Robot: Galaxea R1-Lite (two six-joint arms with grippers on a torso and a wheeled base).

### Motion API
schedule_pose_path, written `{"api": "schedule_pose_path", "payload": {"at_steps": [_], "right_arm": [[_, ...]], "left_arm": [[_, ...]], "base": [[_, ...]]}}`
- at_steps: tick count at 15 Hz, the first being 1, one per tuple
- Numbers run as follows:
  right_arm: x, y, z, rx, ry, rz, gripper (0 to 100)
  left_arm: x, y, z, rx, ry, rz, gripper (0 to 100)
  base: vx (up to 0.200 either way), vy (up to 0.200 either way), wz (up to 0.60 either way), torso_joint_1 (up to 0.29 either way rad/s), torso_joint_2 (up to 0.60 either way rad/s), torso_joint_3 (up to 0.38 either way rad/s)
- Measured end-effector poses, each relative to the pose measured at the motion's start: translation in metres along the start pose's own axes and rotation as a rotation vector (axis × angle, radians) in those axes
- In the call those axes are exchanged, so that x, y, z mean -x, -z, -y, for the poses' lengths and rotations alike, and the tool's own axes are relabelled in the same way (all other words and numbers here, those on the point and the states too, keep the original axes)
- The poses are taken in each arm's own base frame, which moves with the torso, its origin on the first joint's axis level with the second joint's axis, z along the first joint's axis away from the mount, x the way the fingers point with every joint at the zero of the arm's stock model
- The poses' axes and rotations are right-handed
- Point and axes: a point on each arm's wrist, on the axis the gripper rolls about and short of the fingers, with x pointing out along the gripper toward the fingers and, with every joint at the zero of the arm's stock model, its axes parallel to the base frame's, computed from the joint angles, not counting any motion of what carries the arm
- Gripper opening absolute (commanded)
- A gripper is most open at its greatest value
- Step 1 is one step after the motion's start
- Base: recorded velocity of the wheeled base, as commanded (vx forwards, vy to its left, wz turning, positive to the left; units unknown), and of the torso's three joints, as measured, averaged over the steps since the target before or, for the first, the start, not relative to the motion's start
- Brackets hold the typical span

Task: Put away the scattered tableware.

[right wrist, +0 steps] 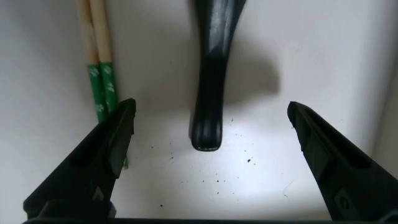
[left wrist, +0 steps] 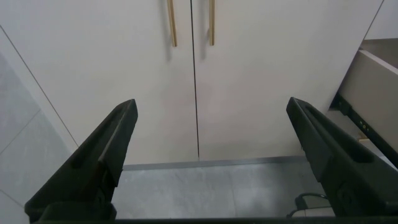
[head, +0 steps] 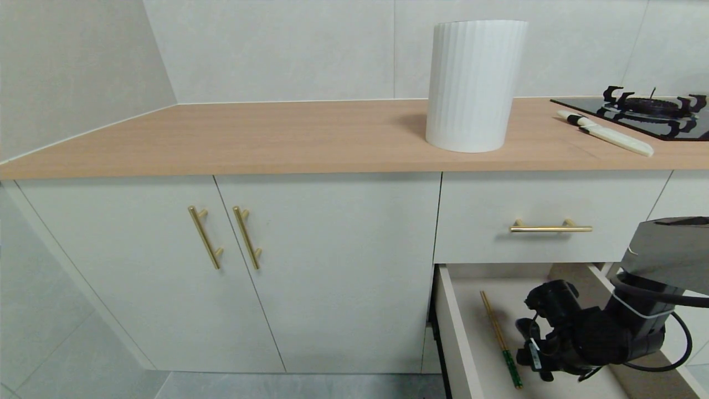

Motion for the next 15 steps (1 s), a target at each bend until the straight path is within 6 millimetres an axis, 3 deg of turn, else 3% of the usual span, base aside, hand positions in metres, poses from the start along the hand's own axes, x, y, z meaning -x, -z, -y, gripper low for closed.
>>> {"api": "schedule_pose_path", "payload": {"at_steps": [2,5,10,15], "right_arm": [[0.014,-0.005,0.003,-0.011,-0.012,0.036,100],[0.052,-0.013,0.01,-0.021,-0.039,0.111,100],[0.114,-0.009,0.025,0.025,-0.066,0.129,100],[0.151,-0.008,0.032,0.046,-0.098,0.199,100]], "left_arm": [[0.0,0.0,0.0,0.0,0.0,0.0,100],[0.0,0.0,0.0,0.0,0.001,0.0,100],[0.0,0.0,0.0,0.0,0.0,0.0,100],[0.0,0.0,0.0,-0.002,0.0,0.0,100]], "base": [[0.0,0.0,0.0,0.0,0.0,0.0],[0.0,0.0,0.0,0.0,0.0,0.0],[0.0,0.0,0.0,0.0,0.0,0.0],[-0.04,0.0,0.0,0.0,0.0,-0.001]]}}
